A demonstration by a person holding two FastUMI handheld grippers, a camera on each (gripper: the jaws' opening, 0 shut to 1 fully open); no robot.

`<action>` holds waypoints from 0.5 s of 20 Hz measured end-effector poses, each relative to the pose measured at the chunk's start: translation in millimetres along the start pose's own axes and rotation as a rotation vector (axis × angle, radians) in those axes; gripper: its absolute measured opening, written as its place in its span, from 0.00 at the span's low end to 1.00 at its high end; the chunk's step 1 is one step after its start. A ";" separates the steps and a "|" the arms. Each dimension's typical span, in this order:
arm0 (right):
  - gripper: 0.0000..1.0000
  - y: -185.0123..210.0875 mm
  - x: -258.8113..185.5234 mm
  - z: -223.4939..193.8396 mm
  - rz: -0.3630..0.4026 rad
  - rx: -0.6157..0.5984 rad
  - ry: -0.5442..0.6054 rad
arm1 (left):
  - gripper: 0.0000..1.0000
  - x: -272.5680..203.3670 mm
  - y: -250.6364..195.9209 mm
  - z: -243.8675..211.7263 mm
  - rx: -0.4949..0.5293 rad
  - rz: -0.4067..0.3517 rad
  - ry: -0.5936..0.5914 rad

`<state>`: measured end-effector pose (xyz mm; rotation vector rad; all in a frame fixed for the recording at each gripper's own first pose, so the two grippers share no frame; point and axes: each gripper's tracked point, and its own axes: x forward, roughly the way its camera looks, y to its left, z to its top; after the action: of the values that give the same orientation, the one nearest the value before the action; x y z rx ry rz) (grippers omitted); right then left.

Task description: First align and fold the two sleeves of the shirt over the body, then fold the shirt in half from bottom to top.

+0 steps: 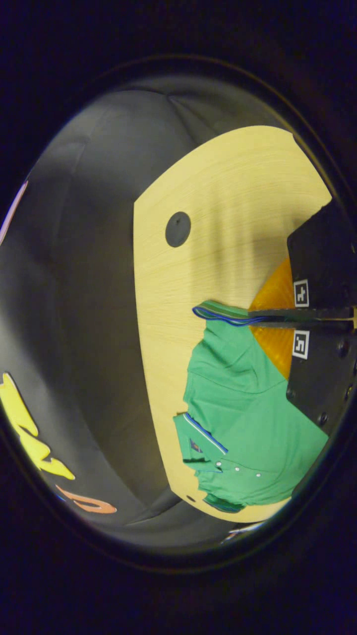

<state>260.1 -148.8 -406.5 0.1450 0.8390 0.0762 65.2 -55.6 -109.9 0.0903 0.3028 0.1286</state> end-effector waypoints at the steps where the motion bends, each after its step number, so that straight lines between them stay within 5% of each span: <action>1: 0.02 -0.1 -2.9 1.3 0.003 0.005 -0.003 | 1.00 -1.4 0.4 0.1 0.000 0.000 0.000; 10: 0.00 13.9 -39.4 30.7 -0.020 0.005 -0.075 | 1.00 -6.9 14.7 0.5 -0.017 0.014 -0.005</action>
<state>256.6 -143.0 -355.1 0.1436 0.7653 0.0499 57.1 -42.1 -105.8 0.0754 0.2962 0.1448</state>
